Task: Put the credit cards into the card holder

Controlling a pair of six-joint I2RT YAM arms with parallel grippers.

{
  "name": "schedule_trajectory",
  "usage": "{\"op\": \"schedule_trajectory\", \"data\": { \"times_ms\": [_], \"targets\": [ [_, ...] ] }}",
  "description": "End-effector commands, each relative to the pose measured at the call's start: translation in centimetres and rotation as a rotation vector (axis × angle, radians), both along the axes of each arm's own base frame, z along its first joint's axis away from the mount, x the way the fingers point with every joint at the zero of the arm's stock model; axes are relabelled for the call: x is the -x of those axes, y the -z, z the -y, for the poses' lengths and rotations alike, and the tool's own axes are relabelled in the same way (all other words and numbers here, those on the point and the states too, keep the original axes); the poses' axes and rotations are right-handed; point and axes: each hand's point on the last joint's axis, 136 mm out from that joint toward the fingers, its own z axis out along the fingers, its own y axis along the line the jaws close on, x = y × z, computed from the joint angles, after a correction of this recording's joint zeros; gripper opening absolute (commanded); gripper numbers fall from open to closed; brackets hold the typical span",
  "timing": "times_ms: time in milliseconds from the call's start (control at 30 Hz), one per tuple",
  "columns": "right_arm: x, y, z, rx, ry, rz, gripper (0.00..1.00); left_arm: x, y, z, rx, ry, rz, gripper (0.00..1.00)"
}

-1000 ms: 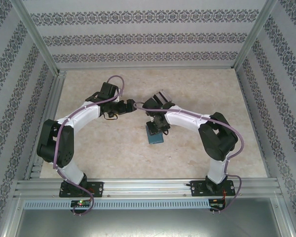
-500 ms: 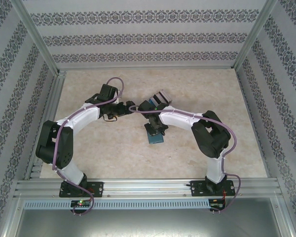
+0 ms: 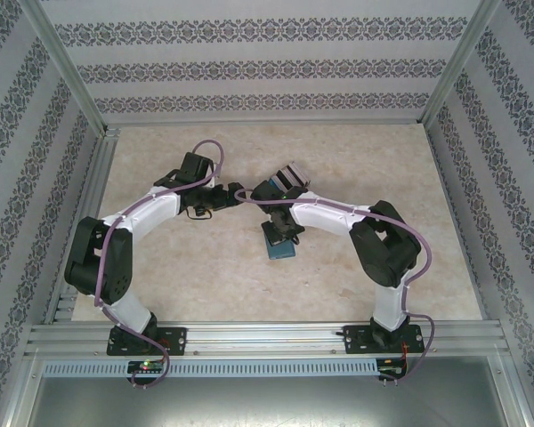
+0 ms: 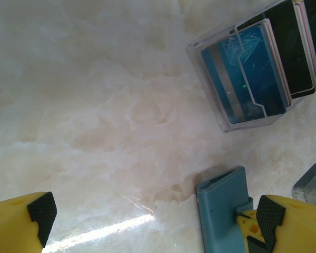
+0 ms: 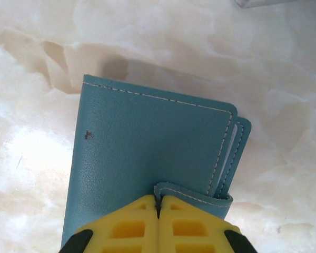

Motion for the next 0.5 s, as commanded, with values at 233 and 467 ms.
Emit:
{"op": "schedule_trajectory", "data": {
  "times_ms": [233, 467],
  "targets": [
    [0.4, 0.1, -0.1, -0.101, 0.069, -0.030, 0.00, 0.3, -0.8, 0.9, 0.035, 0.009, 0.028, 1.00],
    [-0.1, -0.4, -0.6, -0.208, 0.131, -0.031, 0.01, 0.7, -1.4, 1.0, 0.065, -0.002, 0.051, 1.00]
  ]
}}
